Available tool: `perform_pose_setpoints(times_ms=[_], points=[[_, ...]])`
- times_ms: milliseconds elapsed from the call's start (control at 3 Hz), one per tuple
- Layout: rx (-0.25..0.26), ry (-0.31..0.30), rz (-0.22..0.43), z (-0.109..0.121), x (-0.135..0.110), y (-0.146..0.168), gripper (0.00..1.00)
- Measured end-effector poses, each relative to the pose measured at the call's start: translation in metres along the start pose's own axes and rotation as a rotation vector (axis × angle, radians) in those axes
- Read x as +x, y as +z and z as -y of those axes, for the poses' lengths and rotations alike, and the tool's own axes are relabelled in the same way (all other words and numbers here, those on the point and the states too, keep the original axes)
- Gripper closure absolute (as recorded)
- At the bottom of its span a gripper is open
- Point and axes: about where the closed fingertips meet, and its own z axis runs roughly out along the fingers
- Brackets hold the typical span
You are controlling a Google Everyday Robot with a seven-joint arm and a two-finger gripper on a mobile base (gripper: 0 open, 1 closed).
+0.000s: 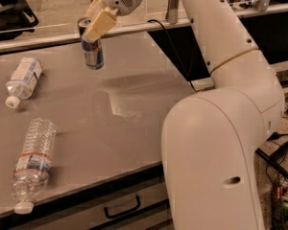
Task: Move redbull can near blue plastic bottle
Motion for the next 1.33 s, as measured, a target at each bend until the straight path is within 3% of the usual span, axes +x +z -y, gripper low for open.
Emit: perform_pose_setpoints(times_ms=[333, 667, 1000, 1333], points=[[-0.058, -0.028, 0.033, 0.005, -0.007, 0.03, 1.0], [-0.098, -0.039, 0.134, 0.024, -0.023, 0.079, 1.0], [-0.095, -0.038, 0.139, 0.026, -0.025, 0.084, 1.0], [-0.045, -0.006, 0.118, 0.037, -0.025, 0.089, 1.0]])
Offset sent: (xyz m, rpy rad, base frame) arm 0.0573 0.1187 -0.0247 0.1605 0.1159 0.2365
